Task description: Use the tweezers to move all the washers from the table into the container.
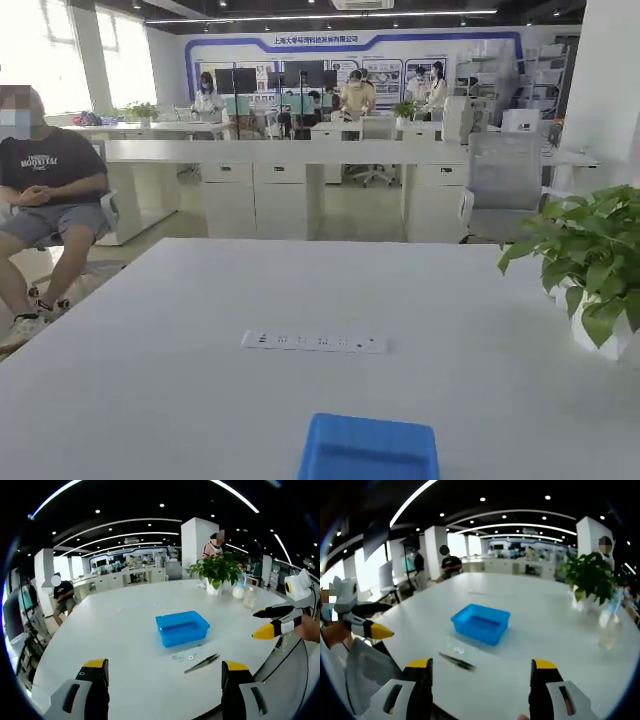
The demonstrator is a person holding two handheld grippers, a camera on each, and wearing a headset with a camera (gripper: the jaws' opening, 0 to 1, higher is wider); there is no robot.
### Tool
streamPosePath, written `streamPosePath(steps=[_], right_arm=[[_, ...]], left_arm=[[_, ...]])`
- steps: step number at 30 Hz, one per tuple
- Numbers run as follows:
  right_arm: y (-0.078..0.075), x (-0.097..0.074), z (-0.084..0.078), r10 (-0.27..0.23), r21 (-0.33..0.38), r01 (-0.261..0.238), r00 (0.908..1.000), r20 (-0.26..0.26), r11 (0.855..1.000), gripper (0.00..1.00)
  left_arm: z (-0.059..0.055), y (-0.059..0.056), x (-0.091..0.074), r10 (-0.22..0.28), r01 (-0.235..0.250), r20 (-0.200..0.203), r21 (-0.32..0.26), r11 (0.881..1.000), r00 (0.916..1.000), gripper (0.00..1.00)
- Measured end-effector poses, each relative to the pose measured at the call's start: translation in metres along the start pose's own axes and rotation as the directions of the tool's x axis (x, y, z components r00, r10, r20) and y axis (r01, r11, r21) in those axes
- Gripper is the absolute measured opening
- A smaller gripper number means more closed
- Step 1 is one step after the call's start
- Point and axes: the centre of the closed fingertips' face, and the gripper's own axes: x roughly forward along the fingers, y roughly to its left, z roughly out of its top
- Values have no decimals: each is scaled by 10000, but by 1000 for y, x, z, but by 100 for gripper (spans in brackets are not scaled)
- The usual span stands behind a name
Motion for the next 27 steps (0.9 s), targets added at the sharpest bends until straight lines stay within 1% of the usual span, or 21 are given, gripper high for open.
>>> streamPosePath(steps=[5, 7, 11, 13, 14, 17, 20, 22, 24, 27], right_arm=[[-1, 1, -3, -39, -280, 35, 9999, -120, 9996, 77], [-1, 0, -2, -26, -232, 24, 10000, -71, 9997, 77], [-4, -1, -1, -48, -157, 47, 10000, -25, 9999, 78], [-6, -1, -1, -84, -65, 84, 10000, 2, 9999, 77], [-6, -1, -1, -87, 5, 87, 10000, 26, 10000, 77], [-5, 0, -1, -43, 194, 42, 10000, 44, 9998, 78], [-3, 3, -3, -33, 133, 34, 10000, -58, 9999, 77], [-2, 4, -4, -12, 125, 13, 10000, -83, 9999, 77], [-1, 6, -5, -1, 90, 2, 9999, -161, 10000, 77], [-3, 9, -8, -56, 16, 57, 9997, -252, 10000, 77]], left_arm=[[0, -1, 0, 28, -28, 8, -49, 10000, 10000, 95], [0, -2, 1, -34, 34, -33, -74, 10000, 10000, 95], [2, -4, 2, -103, 104, 24, -84, 9999, 9999, 96], [1, -4, 2, -98, 98, -31, -62, 9999, 9999, 96], [1, -4, 3, -70, 69, -85, -38, 10000, 9999, 97], [3, -2, 4, -121, 121, -52, 8, 9999, 9999, 97], [2, 0, 6, -202, 202, -132, 15, 9998, 9997, 97], [2, 1, 7, -177, 177, -110, 35, 9998, 9998, 97], [1, 2, 10, -269, 268, -143, -16, 9996, 9995, 96], [0, 3, 13, -359, 359, -146, -27, 9994, 9992, 95]])
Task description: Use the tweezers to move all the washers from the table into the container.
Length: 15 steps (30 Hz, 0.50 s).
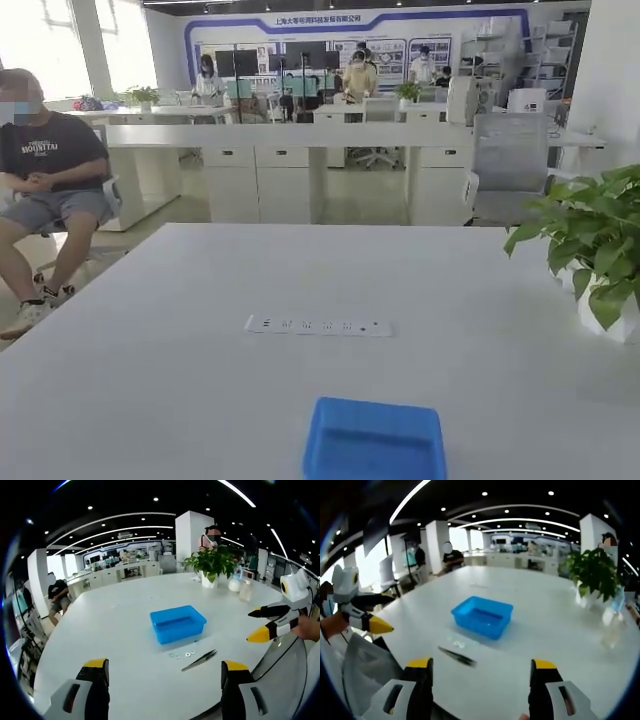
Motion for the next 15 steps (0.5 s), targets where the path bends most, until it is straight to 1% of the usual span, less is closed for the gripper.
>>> streamPosePath(steps=[4, 7, 10, 13, 15], right_arm=[[-2, 3, -1, -39, 57, 39, 10000, -38, 10000, 77], [-2, 3, -1, -52, 43, 52, 10000, -81, 10000, 77], [-1, 4, -4, -20, -49, 19, 9998, -213, 10000, 76], [-2, 4, -5, -57, -144, 53, 9996, -289, 9999, 76], [-3, 4, -4, -115, -128, 112, 9996, -248, 9999, 76]], left_arm=[[-3, -2, 5, -241, 241, -143, 40, 9997, 9996, 92], [-5, -3, 8, -285, 287, -172, 138, 9995, 9994, 91], [-10, -3, 12, -289, 295, -318, 190, 9994, 9991, 92], [-10, -1, 14, -266, 273, -343, 196, 9994, 9991, 91], [-7, 0, 14, -303, 305, -272, 39, 9995, 9992, 92]])
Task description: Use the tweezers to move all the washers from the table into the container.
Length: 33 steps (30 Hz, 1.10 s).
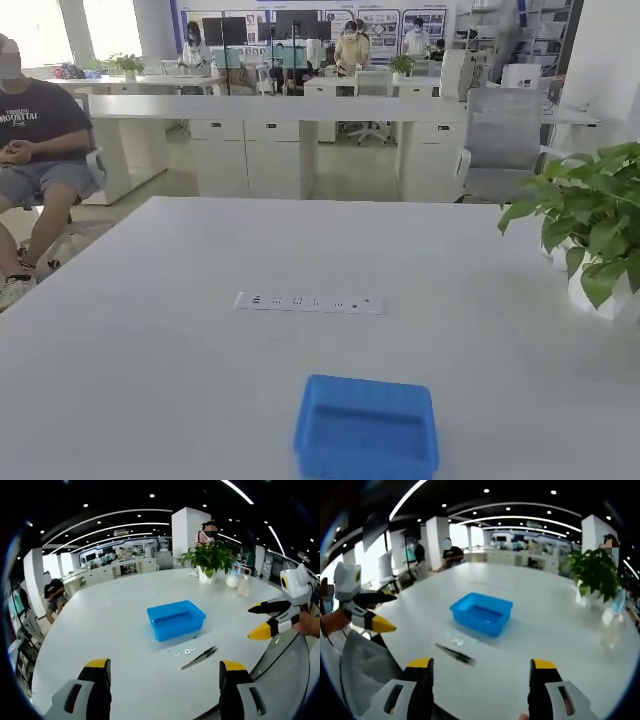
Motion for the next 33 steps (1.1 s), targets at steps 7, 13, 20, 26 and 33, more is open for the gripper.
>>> streamPosePath(steps=[7, 13, 20, 26, 33], right_arm=[[0, 2, 3, 12, 86, -12, 10000, 86, 10000, 77], [-2, 2, 5, -12, 155, 10, 9999, 136, 9999, 77], [1, 3, 3, 54, 10, -54, 10000, -20, 10000, 77], [3, 4, -1, 31, -175, -35, 9997, -261, 9998, 77], [2, 3, 0, -69, -130, 65, 9996, -284, 9999, 77]], left_arm=[[4, 2, -2, -81, 90, 188, -493, 9987, 9998, 91], [-3, -2, 0, -241, 239, -63, -289, 9993, 9997, 85], [1, -18, 7, -1524, 1523, -164, -82, 9883, 9882, 59], [-7, -26, 25, -2492, 2581, -1042, 829, 9626, 9628, 28], [-15, -39, 52, -3480, 3725, -1682, 1461, 9165, 9223, 17]])
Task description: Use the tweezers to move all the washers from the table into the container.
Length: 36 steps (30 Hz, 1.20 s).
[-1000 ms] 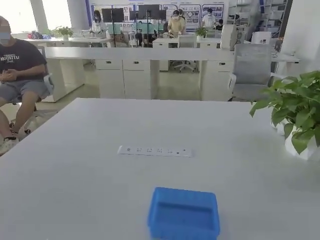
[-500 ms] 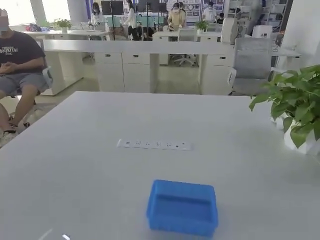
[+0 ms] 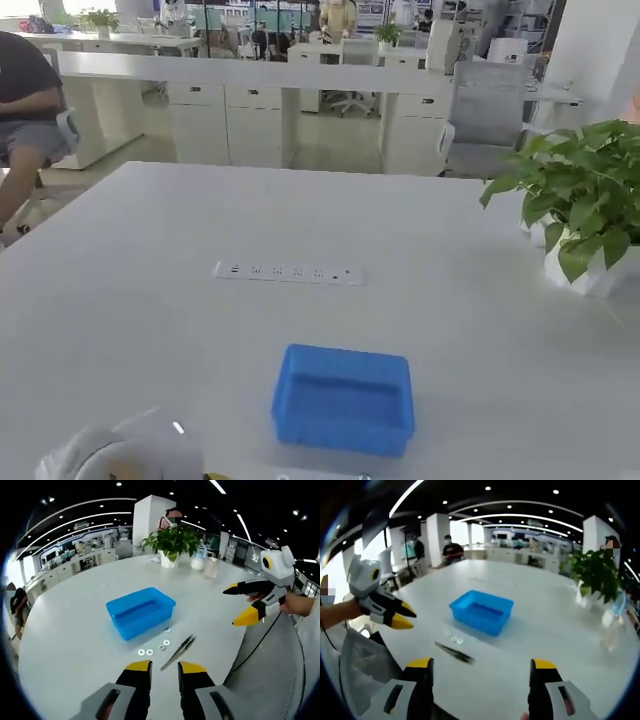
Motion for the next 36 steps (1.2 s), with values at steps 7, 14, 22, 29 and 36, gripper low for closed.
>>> streamPosePath(steps=[7, 14, 22, 29, 36], right_arm=[[1, 1, -4, -24, -23, 23, 9998, -174, 10000, 77], [3, 3, -4, 43, -29, -44, 9995, -321, 10000, 76], [6, 7, -4, 105, -115, -111, 9989, -465, 9999, 76], [15, 13, -10, 521, -343, -549, 9955, -786, 9979, 76], [35, 27, -8, 1426, -1266, -1596, 9807, -1339, 9790, 74]], left_arm=[[-13, 0, 29, -653, 684, -603, 497, 9964, 9960, 16], [-31, 1, 52, -974, 1125, -1266, 1184, 9866, 9872, 13], [-44, 0, 70, -1237, 1569, -1769, 1876, 9696, 9764, 8], [-43, -2, 74, -1361, 1674, -1648, 1944, 9665, 9769, 3], [-42, -9, 66, -1433, 1789, -1597, 2374, 9548, 9767, 0]])
